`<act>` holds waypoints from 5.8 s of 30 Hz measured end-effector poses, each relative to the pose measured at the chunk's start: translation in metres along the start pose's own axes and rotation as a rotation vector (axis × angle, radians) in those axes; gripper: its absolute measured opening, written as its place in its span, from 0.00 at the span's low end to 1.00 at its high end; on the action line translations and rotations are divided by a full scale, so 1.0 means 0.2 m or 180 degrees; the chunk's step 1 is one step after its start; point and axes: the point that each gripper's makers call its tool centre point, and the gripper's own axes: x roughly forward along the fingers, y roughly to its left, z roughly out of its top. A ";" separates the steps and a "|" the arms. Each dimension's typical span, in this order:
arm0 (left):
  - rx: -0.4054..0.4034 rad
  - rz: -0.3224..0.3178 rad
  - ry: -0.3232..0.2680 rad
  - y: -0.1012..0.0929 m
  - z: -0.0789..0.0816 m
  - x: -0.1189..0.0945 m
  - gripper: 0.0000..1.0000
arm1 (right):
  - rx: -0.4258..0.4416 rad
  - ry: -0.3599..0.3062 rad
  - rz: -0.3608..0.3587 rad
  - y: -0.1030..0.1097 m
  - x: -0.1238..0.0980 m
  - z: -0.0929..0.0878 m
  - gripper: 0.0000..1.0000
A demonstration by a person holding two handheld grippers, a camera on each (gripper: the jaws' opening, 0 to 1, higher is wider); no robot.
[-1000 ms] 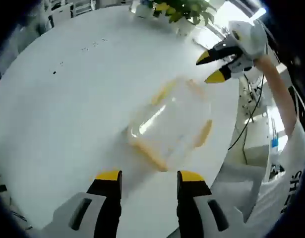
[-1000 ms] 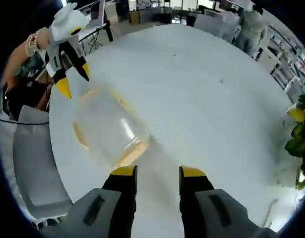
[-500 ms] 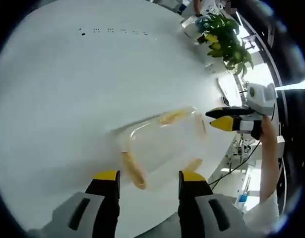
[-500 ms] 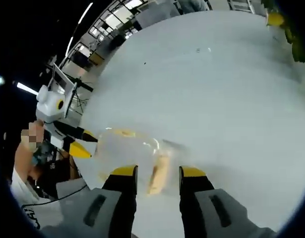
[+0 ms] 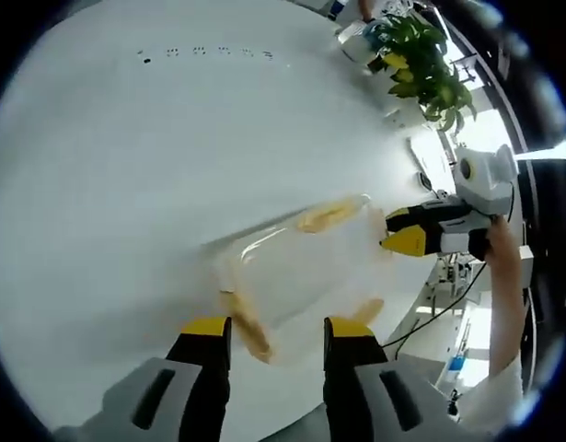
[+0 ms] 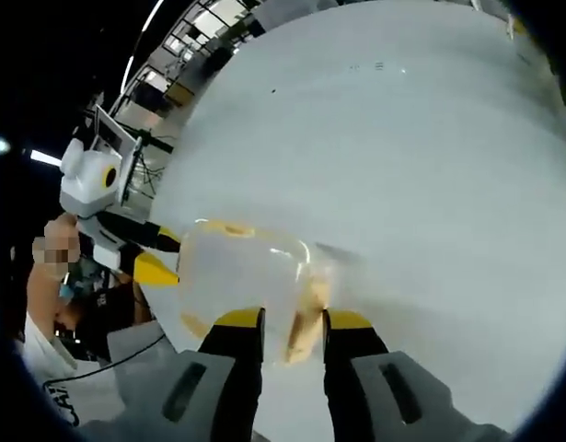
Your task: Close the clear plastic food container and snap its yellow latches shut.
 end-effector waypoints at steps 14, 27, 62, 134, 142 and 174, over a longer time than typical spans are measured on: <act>0.0119 0.0248 0.0175 0.06 0.00 0.02 0.31 | 0.0117 -0.0107 -0.0022 -0.01 0.02 0.01 0.19; 0.0163 0.0247 0.0162 0.05 0.00 0.03 0.29 | 0.0112 -0.0119 -0.0011 0.01 0.02 -0.03 0.19; 0.0212 0.0160 0.0152 -0.03 -0.07 0.02 0.26 | 0.0288 -0.0073 0.0080 0.03 0.01 -0.05 0.17; 0.3243 -0.0380 -0.0920 -0.37 0.01 0.09 0.40 | -0.2003 -0.0005 -0.0101 0.40 0.23 0.23 0.05; 0.3550 -0.0283 -0.0999 -0.37 0.00 0.11 0.46 | -0.2079 0.0090 -0.0086 0.39 0.24 0.24 0.15; 0.4801 0.0574 -0.1299 -0.32 -0.02 0.19 0.44 | -0.2215 0.0771 0.0267 0.41 0.33 0.17 0.22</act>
